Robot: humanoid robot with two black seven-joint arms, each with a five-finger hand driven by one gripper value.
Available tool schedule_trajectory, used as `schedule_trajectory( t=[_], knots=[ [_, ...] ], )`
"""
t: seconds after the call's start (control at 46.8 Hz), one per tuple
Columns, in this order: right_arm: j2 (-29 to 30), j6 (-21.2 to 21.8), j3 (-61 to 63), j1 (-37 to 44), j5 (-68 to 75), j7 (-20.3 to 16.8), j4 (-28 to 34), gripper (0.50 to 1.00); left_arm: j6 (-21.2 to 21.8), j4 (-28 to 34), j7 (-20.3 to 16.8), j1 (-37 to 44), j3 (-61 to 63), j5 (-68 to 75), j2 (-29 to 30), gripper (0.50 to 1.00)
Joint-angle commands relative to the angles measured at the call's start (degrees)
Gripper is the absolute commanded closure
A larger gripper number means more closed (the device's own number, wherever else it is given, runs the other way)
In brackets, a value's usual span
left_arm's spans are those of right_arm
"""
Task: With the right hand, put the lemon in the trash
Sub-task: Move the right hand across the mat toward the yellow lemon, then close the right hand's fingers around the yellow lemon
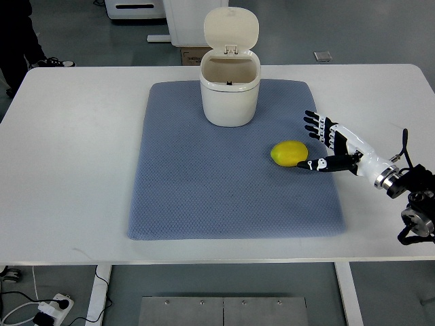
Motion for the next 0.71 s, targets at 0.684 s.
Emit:
schedule_trajectory(
  t=[0.684],
  knots=[
    [1.29,-2.87,-3.42,-0.17,0.01,2.22,-1.05,0.519,0.00,0.00,0.00,0.00,0.00,0.00,0.00,0.500]
  ],
)
